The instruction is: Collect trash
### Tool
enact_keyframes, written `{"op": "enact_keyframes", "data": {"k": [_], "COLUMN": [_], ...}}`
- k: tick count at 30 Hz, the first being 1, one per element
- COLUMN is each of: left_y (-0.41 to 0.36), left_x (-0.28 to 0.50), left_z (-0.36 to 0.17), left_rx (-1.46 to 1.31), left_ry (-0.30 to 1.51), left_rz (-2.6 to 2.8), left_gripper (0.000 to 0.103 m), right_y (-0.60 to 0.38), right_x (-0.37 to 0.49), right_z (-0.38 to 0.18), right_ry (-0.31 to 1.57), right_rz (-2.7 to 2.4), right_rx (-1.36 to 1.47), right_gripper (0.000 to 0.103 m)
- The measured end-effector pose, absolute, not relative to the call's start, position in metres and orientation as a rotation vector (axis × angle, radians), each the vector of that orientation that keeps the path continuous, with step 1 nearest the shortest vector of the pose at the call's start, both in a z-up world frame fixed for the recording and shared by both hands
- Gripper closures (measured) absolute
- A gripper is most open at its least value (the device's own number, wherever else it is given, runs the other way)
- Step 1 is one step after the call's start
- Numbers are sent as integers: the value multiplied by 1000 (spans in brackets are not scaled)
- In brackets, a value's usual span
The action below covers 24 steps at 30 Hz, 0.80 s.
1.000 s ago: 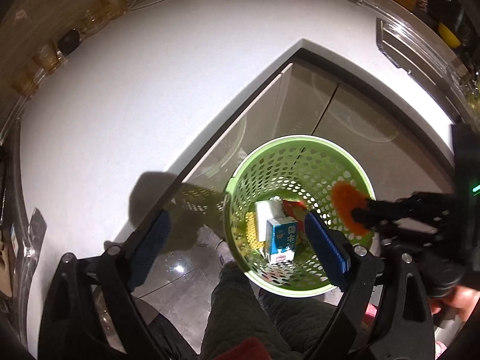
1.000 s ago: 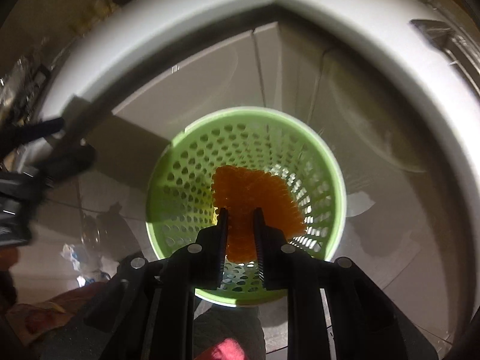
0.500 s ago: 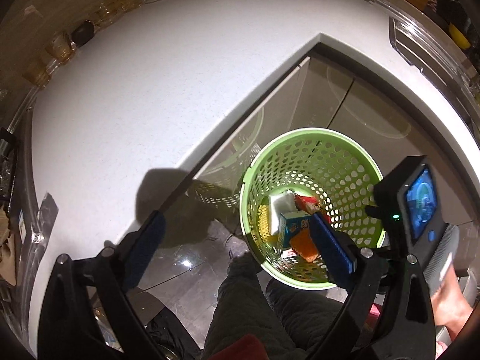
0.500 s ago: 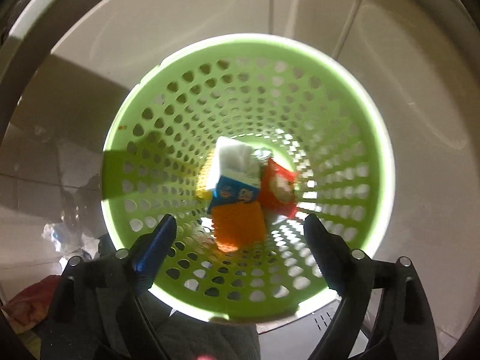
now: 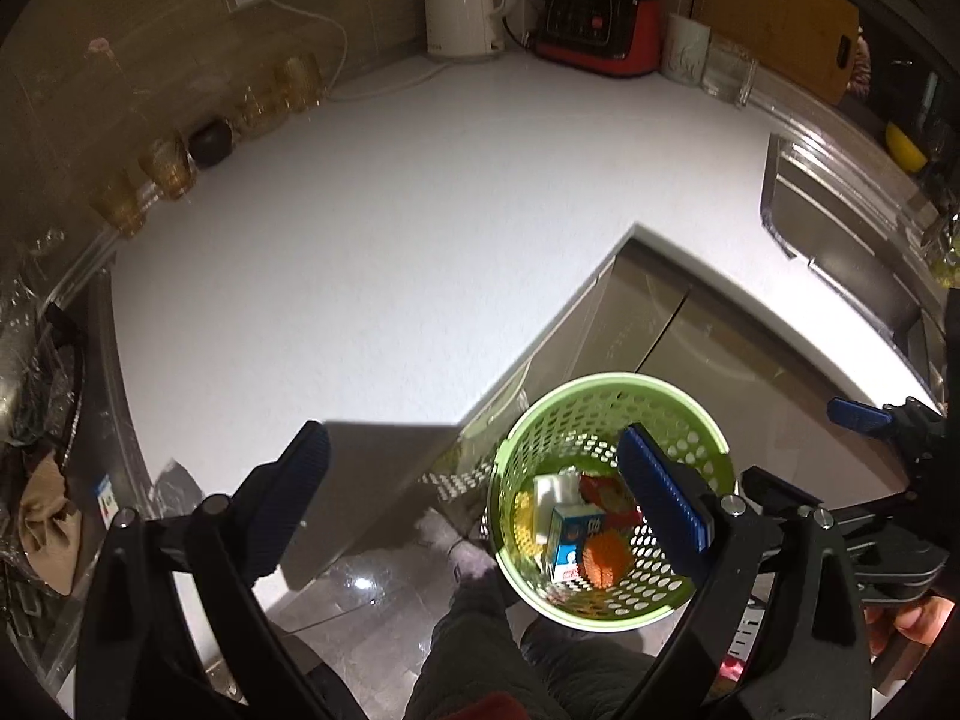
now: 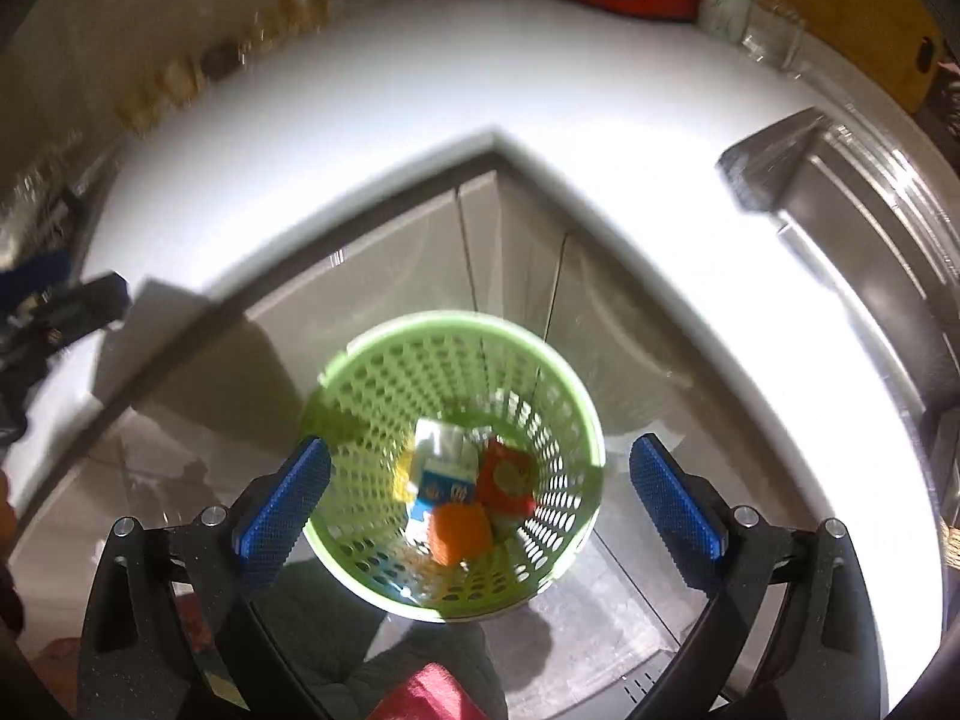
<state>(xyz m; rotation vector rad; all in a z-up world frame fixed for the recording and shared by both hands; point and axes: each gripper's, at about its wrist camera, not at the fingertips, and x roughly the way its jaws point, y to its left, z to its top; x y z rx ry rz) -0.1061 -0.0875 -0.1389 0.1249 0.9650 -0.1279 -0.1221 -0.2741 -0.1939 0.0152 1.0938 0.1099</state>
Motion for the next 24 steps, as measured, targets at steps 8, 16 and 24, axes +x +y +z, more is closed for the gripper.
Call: {"op": "enact_keyframes", "data": {"k": [8, 16, 24], "left_y": [-96, -107, -98], "left_x": [-106, -94, -81], "left_z": [-84, -29, -12], "left_rx": [112, 98, 63], "left_ry": [828, 738, 715], "left_rz": [-132, -128, -86], "left_gripper": [11, 11, 8], "right_y": [-287, -292, -293], "right_x": [-130, -114, -104], "right_z": [-106, -52, -27], "right_ry": [915, 802, 748], "right_rz": [109, 87, 90], "right_rx": [71, 85, 123], "right_gripper": [2, 2, 2]}}
